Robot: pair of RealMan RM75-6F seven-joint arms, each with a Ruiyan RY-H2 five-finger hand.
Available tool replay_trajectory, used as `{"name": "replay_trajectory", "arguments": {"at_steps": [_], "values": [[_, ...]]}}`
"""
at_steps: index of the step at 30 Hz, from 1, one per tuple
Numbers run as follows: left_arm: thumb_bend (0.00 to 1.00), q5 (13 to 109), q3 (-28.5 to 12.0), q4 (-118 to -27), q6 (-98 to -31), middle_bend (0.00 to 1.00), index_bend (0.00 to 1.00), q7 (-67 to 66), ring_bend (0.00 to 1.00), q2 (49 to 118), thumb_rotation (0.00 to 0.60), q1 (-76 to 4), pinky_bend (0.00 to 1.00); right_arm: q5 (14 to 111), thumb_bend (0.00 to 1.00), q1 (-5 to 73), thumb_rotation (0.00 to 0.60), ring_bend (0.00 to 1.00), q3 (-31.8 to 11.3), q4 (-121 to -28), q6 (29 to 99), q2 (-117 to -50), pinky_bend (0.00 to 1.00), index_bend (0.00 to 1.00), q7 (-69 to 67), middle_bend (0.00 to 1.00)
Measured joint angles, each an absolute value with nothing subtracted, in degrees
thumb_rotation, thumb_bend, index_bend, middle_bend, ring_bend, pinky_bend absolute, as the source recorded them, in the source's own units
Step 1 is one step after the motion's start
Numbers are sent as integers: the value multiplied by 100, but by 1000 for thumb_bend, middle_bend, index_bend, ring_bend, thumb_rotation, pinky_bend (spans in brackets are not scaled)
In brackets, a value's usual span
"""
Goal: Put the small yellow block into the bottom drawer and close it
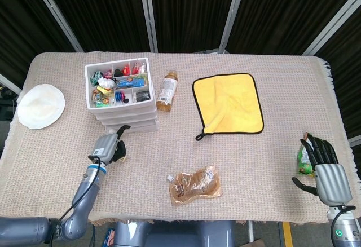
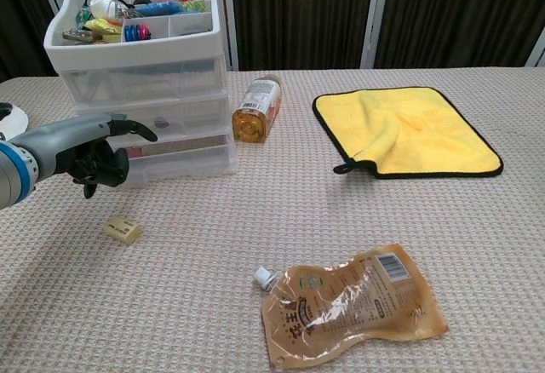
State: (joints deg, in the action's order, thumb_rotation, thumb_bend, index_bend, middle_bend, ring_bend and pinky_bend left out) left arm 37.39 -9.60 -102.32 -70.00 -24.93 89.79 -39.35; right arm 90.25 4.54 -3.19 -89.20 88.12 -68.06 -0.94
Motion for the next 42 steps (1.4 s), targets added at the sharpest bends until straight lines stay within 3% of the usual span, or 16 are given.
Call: {"name": "replay_trajectory", "arguments": {"at_steps": [9,18,22,29,42], "values": [[1000,2763,-1161,-10169,-7095,987,176,-3200,908,9034,600,-4153,646,9018,53,456,600,0,-321,-8921,8805,-6800,0,77,-112,0],[1000,2539,-1232,-9968,-7045,987,189,-3278,908,9084,600,-4155,646,9007,53,459,600,0,-319,-8933,8785,-6795,0,77,-108,0],[1000,2479,-1251,-9992,-7026,988,226,-3289,908,9053,600,-4141,646,9008,53,460,600,0,-318,-8940,8782,-6797,0,77,-100,0],[1000,2348,-1290,-10133,-6978,988,388,-3293,909,8979,600,-4115,646,9004,54,455,600,0,-317,-8944,8786,-6796,0,77,-100,0],[1000,2459,-1081,-10655,-6921,988,409,-3327,910,8664,600,-4005,647,9010,53,457,600,0,-320,-8938,8793,-6804,0,77,-86,0]]}}
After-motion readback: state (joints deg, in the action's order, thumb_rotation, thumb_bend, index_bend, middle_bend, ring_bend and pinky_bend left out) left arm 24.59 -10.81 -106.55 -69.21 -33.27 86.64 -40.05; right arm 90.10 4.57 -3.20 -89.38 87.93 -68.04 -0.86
